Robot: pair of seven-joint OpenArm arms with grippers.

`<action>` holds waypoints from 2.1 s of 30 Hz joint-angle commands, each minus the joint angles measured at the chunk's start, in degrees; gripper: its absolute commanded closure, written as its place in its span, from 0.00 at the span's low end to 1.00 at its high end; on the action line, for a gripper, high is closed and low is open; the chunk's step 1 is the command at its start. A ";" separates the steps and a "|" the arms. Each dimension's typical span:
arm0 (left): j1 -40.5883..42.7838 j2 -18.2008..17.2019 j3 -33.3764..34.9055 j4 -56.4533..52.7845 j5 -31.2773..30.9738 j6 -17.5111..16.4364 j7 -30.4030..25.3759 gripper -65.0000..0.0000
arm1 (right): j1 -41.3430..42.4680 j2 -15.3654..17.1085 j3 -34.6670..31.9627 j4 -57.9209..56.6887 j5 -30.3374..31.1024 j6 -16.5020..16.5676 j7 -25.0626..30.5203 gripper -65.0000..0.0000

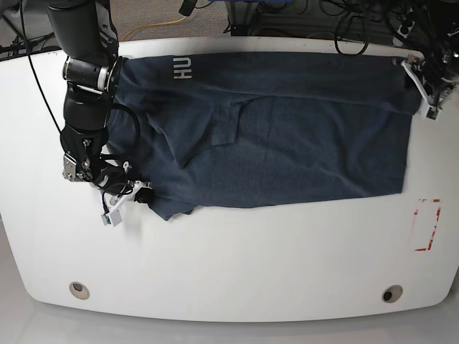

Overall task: Fold the T-shirt properly
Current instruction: 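Slide the right gripper to the hem corner and grasp it, then reach the left gripper to the opposite hem corner and grasp it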

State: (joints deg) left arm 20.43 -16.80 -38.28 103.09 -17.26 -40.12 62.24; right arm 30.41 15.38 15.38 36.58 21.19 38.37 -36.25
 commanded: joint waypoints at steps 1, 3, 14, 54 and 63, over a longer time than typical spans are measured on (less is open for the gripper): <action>-4.47 -0.13 -2.64 2.80 -1.16 0.12 0.93 0.63 | 1.89 0.76 0.14 1.09 0.92 0.44 0.95 0.99; -8.51 0.67 -4.66 2.80 0.25 0.12 3.74 0.62 | 1.89 0.67 0.14 1.09 0.92 0.44 0.95 0.99; -30.58 0.75 -3.70 -8.01 7.63 0.12 6.91 0.30 | 1.45 0.49 0.14 1.18 0.92 0.71 0.95 0.99; -49.92 -3.29 9.40 -65.33 7.63 0.69 -26.41 0.35 | -2.77 0.84 0.14 6.46 1.01 0.79 0.69 0.99; -49.92 -3.20 9.40 -65.24 7.63 0.69 -28.17 0.92 | -2.33 0.84 0.05 6.46 1.01 0.79 0.69 1.00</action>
State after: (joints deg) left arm -28.23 -19.27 -28.86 37.28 -9.43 -39.48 34.92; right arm 26.39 15.38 15.38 42.02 21.69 38.96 -36.23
